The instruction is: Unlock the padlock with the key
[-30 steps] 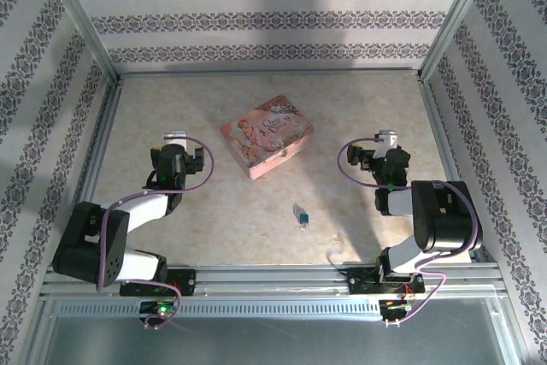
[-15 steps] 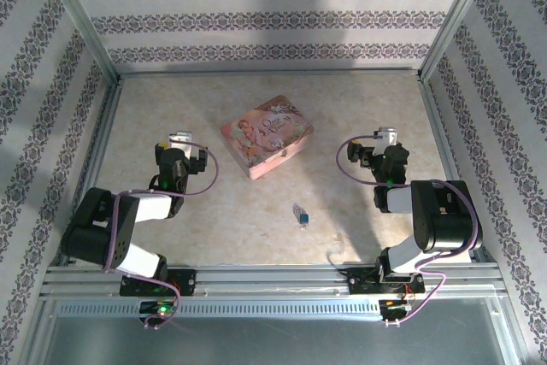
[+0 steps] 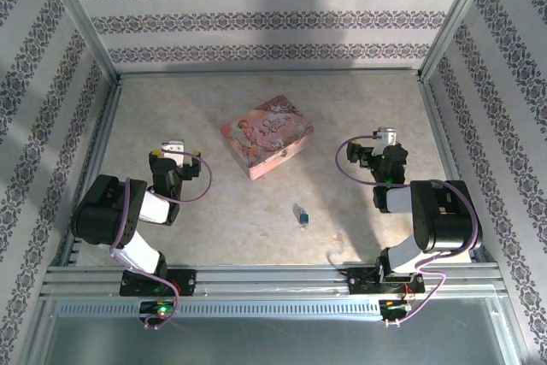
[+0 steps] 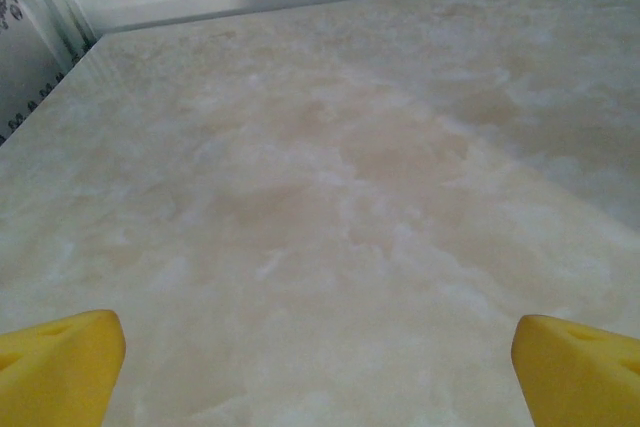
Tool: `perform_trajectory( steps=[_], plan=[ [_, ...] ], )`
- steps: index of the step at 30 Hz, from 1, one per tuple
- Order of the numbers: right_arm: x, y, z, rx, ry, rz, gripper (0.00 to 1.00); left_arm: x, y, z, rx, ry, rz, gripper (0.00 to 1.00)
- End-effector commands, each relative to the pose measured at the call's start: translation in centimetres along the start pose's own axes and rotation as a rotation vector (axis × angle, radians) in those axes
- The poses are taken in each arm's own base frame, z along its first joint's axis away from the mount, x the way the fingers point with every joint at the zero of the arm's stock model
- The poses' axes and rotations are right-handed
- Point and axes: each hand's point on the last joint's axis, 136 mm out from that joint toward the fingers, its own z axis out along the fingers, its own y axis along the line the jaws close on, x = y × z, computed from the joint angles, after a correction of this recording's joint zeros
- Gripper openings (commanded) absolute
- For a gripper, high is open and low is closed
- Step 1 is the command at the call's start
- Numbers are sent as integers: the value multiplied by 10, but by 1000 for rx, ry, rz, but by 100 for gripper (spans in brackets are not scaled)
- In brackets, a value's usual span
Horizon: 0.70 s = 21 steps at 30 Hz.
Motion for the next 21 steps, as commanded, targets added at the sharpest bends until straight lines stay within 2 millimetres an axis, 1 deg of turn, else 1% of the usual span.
perform_trajectory(
  steps=[1,3,8,21],
  plan=[
    [-13,2,2,5,-33,-26,98,-15,6,14,18,16,-69,99],
    [-13,2,2,5,-33,-26,98,-16,12,16,32,7,-101,99],
    [-13,3,2,5,-32,-28,98,-15,14,16,18,11,-104,99],
    [-13,4,3,4,-26,-35,98,-16,13,16,22,8,-102,99]
  ],
)
